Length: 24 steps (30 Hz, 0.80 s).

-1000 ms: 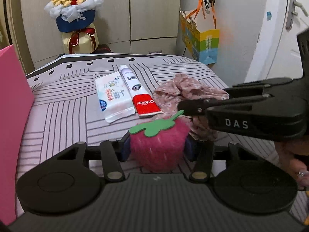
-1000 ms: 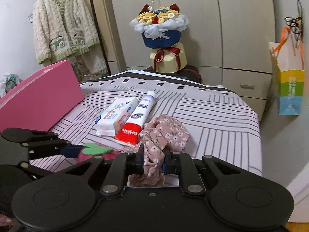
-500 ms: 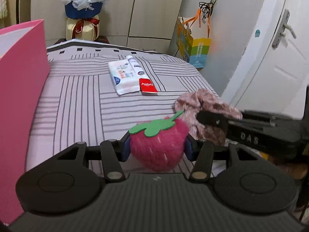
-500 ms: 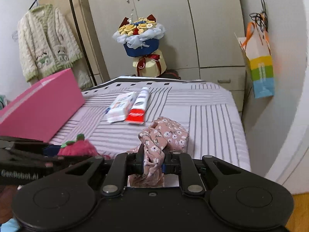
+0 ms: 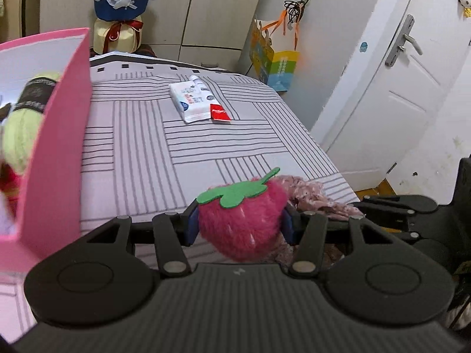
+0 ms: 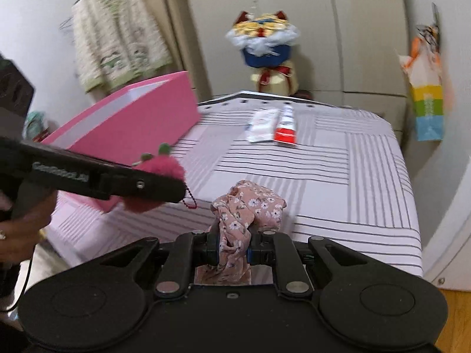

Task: Organize soft objects
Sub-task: 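Carry the strawberry plush and the scrunchie with both grippers over the pink box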

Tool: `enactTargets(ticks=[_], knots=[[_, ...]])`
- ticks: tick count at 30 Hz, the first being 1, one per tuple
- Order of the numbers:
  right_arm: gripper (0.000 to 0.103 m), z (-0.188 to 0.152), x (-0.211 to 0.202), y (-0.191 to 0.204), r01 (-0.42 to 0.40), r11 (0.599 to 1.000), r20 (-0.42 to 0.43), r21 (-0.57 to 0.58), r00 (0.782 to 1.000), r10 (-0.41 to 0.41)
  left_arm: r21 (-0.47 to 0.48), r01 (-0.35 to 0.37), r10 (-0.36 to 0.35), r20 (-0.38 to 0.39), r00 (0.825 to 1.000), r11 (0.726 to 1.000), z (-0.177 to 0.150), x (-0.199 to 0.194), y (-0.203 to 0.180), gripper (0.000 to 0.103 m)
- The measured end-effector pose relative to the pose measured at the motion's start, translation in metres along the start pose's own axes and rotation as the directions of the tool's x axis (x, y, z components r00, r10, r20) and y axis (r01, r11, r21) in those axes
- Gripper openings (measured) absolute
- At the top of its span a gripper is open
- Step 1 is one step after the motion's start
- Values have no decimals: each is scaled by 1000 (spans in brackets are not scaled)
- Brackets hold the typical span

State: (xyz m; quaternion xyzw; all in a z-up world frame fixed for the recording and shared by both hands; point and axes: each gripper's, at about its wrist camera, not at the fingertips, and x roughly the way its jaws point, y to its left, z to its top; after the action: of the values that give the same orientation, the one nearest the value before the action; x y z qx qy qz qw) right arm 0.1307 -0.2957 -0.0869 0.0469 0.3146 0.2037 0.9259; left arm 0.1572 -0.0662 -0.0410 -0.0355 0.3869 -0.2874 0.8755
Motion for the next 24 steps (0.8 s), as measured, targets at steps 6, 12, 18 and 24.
enactTargets(ticks=[6, 12, 18, 24], knots=[[18, 11, -21, 30, -73, 995, -29, -63, 997, 72, 25, -26, 27, -31, 999, 999, -8, -29, 2, 52], [18, 26, -34, 44, -150, 989, -103, -15, 984, 147, 35, -40, 42, -48, 998, 999, -10, -62, 7, 52], [18, 46, -46, 65, -244, 970, -131, -15, 962, 240, 30, -20, 22, -42, 999, 999, -8, -105, 23, 52], [18, 70, -47, 100, -305, 948, -111, -88, 949, 295, 4, -63, 63, 8, 998, 998, 3, -141, 39, 52]])
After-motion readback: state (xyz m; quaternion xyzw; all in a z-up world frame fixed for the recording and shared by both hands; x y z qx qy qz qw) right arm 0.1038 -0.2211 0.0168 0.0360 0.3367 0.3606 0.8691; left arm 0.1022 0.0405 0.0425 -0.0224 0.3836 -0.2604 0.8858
